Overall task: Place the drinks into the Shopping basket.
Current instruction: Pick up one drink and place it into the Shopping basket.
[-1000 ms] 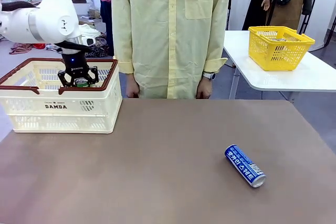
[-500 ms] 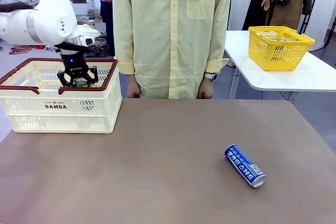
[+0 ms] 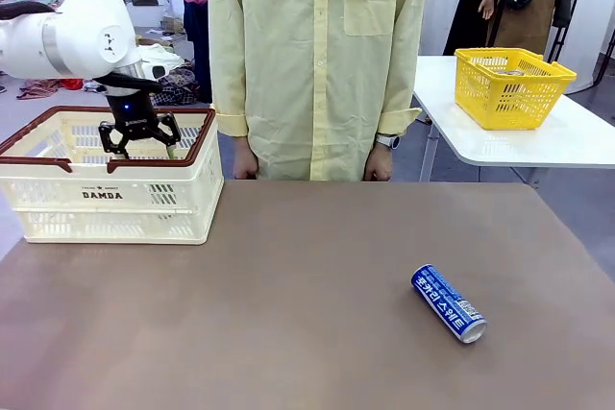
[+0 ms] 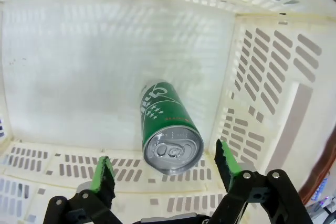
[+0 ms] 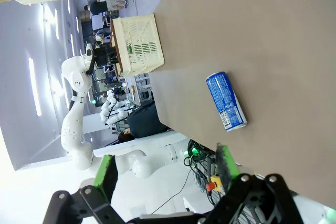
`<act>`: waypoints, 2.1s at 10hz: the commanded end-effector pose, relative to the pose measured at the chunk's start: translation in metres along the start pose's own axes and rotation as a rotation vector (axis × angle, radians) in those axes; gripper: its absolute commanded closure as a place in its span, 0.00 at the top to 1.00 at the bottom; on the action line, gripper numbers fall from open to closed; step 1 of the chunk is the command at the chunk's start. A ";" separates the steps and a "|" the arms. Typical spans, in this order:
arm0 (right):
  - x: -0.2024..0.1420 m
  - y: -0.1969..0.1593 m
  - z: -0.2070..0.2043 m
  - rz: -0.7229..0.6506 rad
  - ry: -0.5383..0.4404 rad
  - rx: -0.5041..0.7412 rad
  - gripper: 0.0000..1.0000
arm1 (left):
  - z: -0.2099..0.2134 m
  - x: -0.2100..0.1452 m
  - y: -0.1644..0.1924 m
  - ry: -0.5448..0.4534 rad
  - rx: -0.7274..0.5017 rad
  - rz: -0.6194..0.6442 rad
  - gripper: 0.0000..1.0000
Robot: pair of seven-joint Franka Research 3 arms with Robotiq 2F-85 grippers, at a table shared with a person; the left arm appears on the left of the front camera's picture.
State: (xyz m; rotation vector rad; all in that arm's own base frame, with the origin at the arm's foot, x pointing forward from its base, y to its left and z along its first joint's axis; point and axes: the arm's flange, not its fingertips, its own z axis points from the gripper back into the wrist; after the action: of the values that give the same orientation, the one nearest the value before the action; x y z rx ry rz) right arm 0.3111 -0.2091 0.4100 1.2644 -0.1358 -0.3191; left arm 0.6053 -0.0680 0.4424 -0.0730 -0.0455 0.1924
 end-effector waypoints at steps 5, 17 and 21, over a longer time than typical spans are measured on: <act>0.000 0.001 0.002 0.004 0.001 0.008 1.00 | 0.113 -0.116 0.063 -0.237 -0.382 -0.262 1.00; 0.000 0.001 0.002 0.004 0.001 0.008 1.00 | 0.007 -0.250 0.243 -0.137 -1.279 -0.404 1.00; 0.000 0.001 0.002 0.004 0.001 0.008 1.00 | 0.007 -0.250 0.243 -0.137 -1.279 -0.404 1.00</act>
State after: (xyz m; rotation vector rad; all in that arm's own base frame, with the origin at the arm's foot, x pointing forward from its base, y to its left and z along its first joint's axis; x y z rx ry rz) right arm 0.3110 -0.2092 0.4099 1.2648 -0.1355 -0.3194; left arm 0.3173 0.1226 0.4254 -1.3086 -0.3069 -0.2582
